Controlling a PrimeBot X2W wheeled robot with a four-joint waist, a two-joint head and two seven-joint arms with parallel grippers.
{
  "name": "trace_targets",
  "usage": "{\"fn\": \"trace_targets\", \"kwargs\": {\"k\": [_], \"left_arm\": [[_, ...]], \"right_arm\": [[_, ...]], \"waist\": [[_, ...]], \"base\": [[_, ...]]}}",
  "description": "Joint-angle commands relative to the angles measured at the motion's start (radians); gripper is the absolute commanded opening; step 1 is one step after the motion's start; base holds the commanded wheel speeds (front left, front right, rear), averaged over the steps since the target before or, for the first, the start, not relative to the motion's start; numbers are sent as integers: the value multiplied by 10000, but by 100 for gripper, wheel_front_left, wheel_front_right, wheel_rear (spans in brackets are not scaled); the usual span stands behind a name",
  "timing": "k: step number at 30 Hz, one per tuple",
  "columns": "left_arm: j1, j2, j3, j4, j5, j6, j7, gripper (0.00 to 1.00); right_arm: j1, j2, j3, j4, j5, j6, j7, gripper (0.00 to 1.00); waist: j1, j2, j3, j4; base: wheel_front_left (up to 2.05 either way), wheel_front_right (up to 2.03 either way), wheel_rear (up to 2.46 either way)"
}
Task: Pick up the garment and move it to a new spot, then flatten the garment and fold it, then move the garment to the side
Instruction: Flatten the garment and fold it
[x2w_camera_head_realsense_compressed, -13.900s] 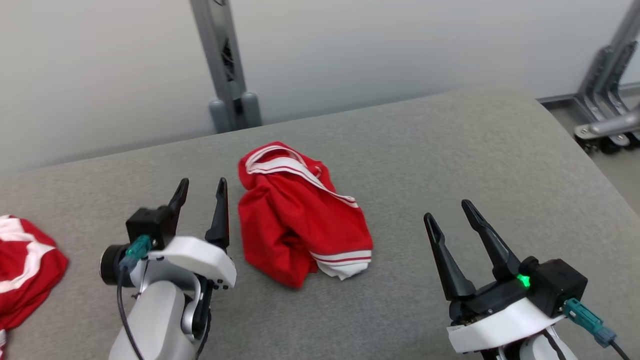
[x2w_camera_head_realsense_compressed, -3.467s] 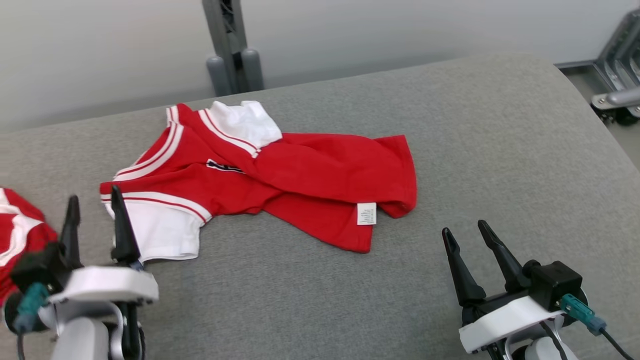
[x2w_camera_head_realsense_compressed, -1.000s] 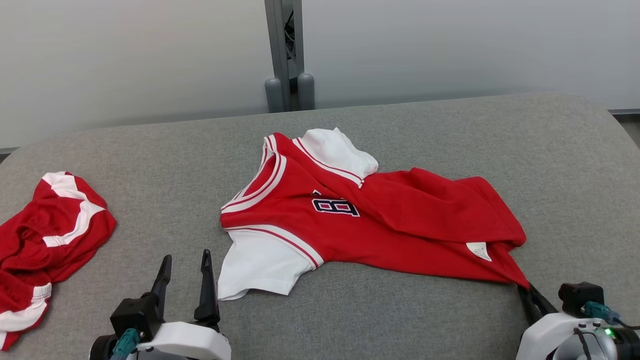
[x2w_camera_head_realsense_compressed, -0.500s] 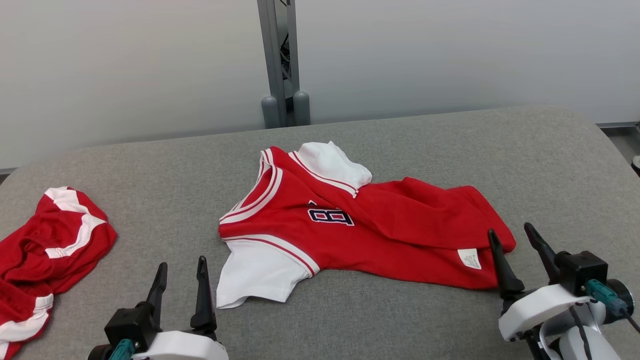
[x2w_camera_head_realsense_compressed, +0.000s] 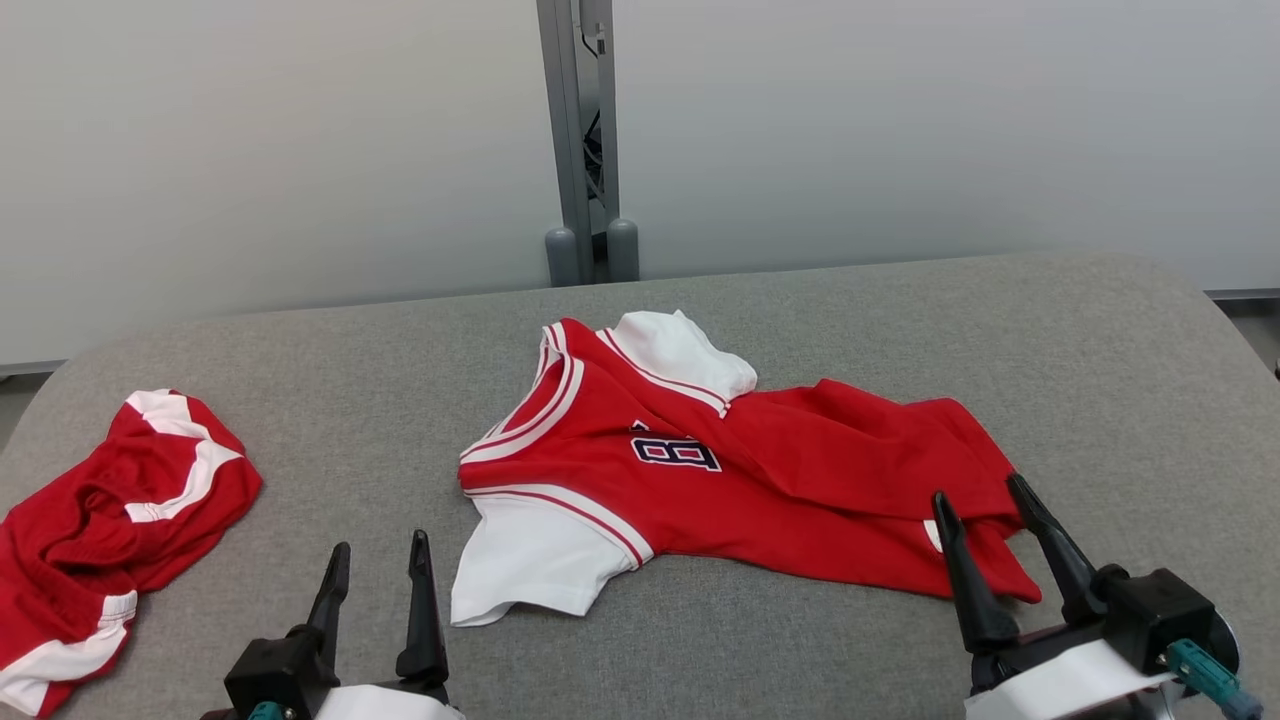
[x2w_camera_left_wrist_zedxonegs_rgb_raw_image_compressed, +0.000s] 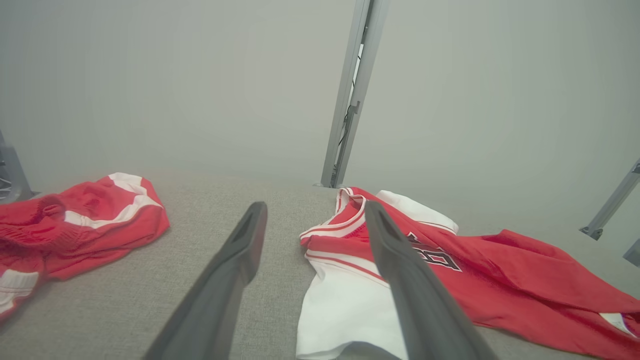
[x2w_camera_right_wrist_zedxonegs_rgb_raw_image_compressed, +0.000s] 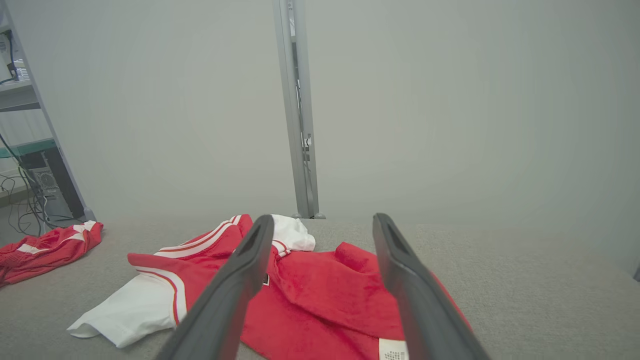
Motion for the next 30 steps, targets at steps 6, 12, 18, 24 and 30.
{"fn": "trace_targets", "kwargs": {"k": [6,12,18,24,30], "left_arm": [[317,-28,97,-297,294,21,-52,100],[443,-70,164,-358,449,-56,-55,100],[358,-101,236,-456,311,-161,-56,100],[311,-111,206,-421,406,-200,-56,100],[242,-113,76,37,252,-264,-55,100]], "right_arm": [[623,-2,-267,-103,-139,-3,-3,100],[659,46,-286,35,-147,-3,-3,100],[560,52,-226,142,-116,-3,-3,100],[486,67,-241,177,-79,-3,-3,100],[411,91,-284,155,-47,-3,-4,100]], "waist": [[0,-1,-152,20],[0,-1,-132,15],[0,-1,-52,36],[0,-1,-2,20],[0,-1,86,17]], "base": [[0,0,0],[0,0,0],[0,0,0],[0,0,0],[0,0,0]]}}
